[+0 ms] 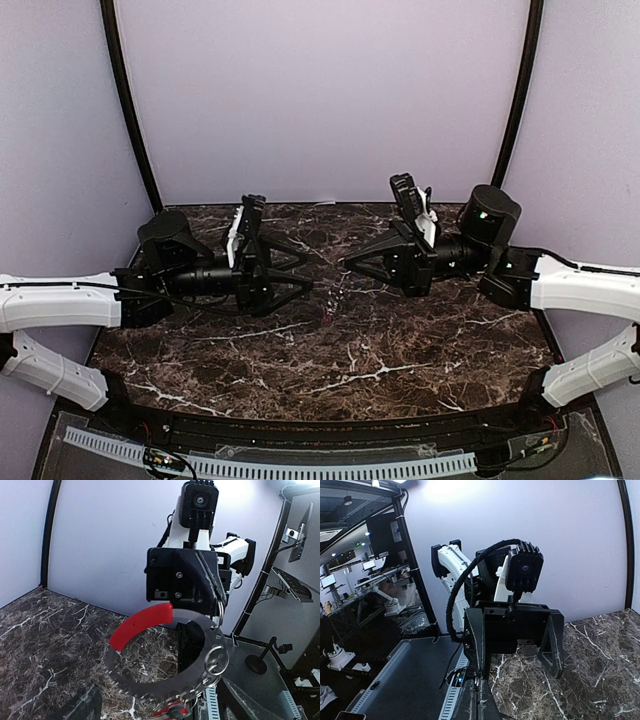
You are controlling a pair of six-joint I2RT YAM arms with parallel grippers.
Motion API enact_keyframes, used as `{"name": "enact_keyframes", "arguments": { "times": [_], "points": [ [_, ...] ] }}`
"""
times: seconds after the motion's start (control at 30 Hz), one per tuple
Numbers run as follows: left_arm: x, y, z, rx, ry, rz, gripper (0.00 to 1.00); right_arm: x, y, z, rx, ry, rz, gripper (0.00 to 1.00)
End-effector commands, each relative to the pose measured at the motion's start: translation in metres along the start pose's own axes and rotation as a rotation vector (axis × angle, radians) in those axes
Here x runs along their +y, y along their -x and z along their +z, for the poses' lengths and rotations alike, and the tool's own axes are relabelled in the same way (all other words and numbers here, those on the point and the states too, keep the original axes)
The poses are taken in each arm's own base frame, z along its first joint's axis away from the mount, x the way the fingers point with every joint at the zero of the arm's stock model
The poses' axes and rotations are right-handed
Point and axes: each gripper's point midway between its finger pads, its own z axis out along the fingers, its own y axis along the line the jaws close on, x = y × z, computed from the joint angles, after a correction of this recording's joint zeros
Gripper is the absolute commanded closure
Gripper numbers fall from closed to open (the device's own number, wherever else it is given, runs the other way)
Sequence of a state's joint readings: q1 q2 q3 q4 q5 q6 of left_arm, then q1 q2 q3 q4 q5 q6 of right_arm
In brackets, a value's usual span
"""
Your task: Remove the keys from the keyring
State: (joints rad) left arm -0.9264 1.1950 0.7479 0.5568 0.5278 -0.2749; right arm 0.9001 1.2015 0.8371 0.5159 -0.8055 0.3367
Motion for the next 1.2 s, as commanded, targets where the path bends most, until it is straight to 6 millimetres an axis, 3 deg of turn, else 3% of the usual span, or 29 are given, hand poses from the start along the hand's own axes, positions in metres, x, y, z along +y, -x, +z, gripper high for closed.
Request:
{"name": "enact_keyframes", "arguments": {
  "times": [0.0,0.27,0.57,0.9,1.17],
  "points": [
    [-0.016,0.026,0.004,-0.053,-0.061,0.112,0.18,0.022,0.011,0.012,0.014,0.101,-0.048,1.0],
    [-0.013,0.022,0.019,-0.028,-0.049,0.14,0.18,0.032,0.012,0.024,0.029,0.164,-0.061,1.0],
    [-0.064,0.013,0.023,0.026,-0.359,0.121,0.18,0.042,0.012,0.03,0.063,0.217,-0.064,1.0],
    [-0.077,0.004,0.015,0.072,-0.431,0.087,0.52,0.036,0.013,0.029,0.055,0.168,-0.075,1.0],
    [-0.079,0.0,0.009,0.082,-0.426,0.068,0.63,0.03,0.012,0.03,0.052,0.13,-0.079,1.0]
  ]
}}
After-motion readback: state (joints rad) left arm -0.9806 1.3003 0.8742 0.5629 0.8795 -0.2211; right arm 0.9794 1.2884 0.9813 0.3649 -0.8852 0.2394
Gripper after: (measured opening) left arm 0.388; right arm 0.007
